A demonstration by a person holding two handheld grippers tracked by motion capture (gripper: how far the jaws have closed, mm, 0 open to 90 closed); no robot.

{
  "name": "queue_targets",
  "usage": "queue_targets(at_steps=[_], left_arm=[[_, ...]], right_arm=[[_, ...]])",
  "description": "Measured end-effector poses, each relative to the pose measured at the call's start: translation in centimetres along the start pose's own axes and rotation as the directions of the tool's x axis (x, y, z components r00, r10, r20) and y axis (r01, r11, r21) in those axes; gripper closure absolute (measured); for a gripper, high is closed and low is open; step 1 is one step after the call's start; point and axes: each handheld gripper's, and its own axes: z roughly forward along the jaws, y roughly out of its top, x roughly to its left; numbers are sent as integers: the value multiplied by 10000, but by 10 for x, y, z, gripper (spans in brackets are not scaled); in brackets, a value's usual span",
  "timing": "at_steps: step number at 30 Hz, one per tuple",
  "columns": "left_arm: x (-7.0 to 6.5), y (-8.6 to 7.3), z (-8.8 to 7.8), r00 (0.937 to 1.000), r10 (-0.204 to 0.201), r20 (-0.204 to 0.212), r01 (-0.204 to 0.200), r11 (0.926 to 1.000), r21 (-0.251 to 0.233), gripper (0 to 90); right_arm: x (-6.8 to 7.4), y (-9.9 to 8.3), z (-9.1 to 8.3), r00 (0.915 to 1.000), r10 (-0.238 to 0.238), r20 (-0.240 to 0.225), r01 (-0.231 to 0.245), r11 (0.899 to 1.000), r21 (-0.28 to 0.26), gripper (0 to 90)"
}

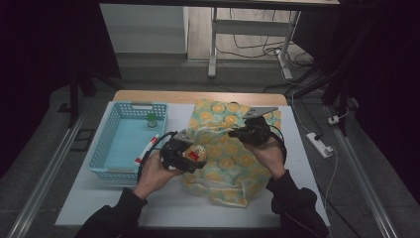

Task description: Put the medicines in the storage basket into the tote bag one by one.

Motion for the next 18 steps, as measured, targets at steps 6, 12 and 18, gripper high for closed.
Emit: queue_targets(at_steps=[6,12,18], left_arm=[[-6,13,15,9996,263,139,-264,9996,63,204],[-9,23,31,9987,414,283,-415,9991,36,204],[-8,31,47,9981,468,399,-469,9989,22,203]], right_arm=[[1,0,0,10000,-6,14,6,10000,-59,893],[1,1,-2,10000,-2,34,2,9999,-145,893],[1,1,-3,10000,0,51,1,9999,-166,893]])
